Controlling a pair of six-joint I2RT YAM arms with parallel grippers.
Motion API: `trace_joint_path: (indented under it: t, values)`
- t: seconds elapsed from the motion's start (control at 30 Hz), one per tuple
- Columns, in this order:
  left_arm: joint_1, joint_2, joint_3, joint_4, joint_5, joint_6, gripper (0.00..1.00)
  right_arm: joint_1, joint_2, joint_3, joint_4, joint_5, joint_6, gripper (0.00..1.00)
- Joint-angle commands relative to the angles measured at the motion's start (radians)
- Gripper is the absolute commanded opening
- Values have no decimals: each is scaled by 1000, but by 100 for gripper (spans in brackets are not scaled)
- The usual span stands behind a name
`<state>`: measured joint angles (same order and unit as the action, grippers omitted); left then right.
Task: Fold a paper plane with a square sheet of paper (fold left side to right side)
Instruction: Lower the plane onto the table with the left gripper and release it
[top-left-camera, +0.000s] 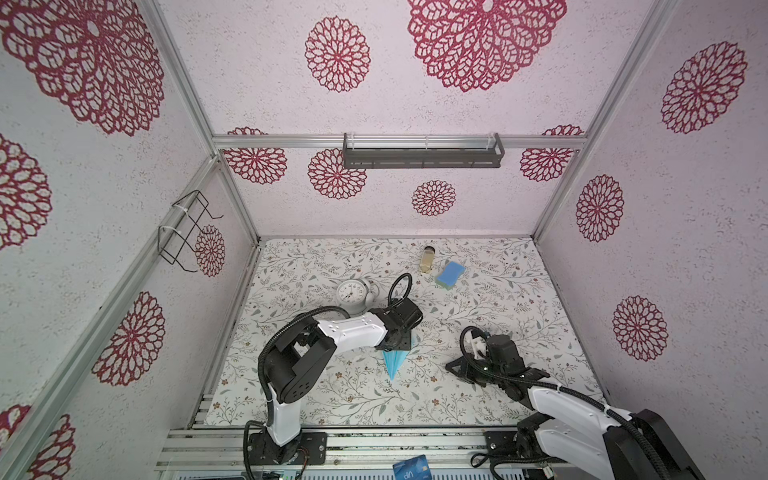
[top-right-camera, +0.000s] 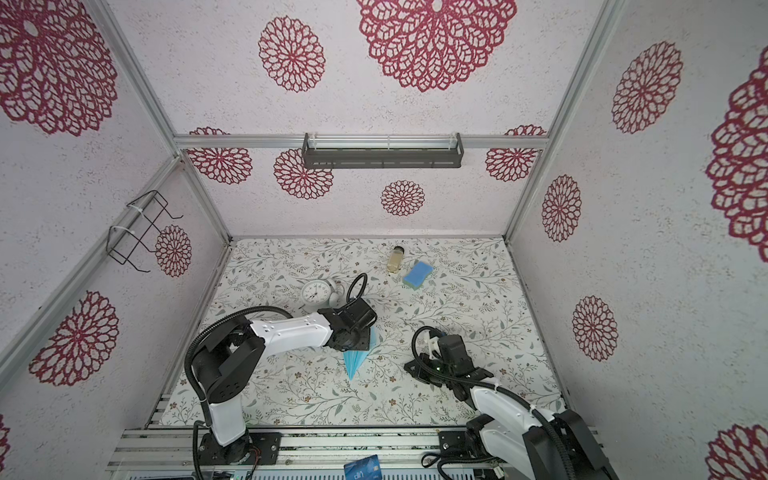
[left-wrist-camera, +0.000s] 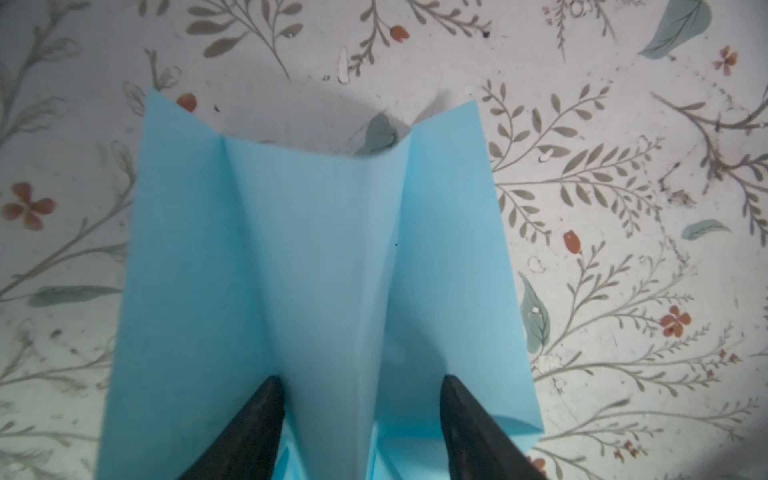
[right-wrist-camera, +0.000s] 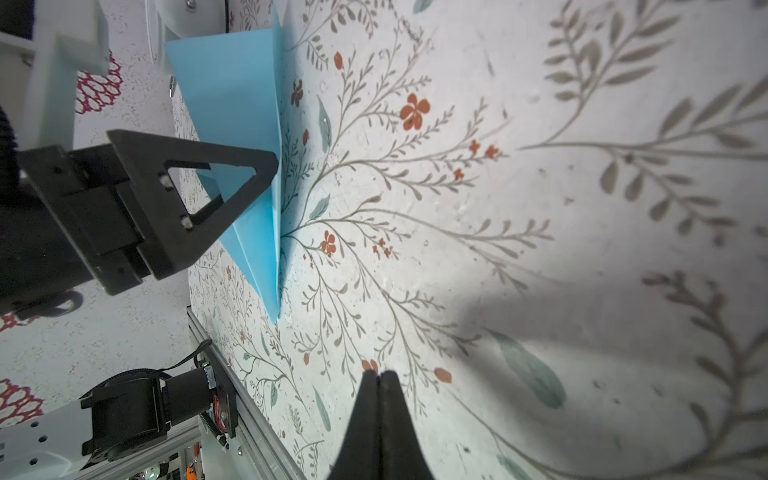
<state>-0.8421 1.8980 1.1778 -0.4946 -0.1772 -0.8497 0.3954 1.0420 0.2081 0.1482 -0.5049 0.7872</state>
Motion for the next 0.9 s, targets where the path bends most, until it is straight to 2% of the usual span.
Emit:
trace_joint_path:
  t: [0.0,0.23,0.37,0.47,0.67,0.87]
  values:
    - [1,14,-10,43,-10,-13,63,6,-1,29,-3,7,9,0]
    - [11,34,22,63,17,-7,62,4,-3,63,-50,14,-18,0]
    - [14,54,46,84,34,-8,56,-1,-8,80,-71,17,-29,0]
    - [22,97,74,98,50,-14,56,-9,-14,88,-88,14,-37,0]
    - [40,140,146,116,79,-29,57,-37,-39,99,-128,7,-49,0]
    - [55,89,208,76,60,2,61,-75,-86,113,-185,7,-61,0]
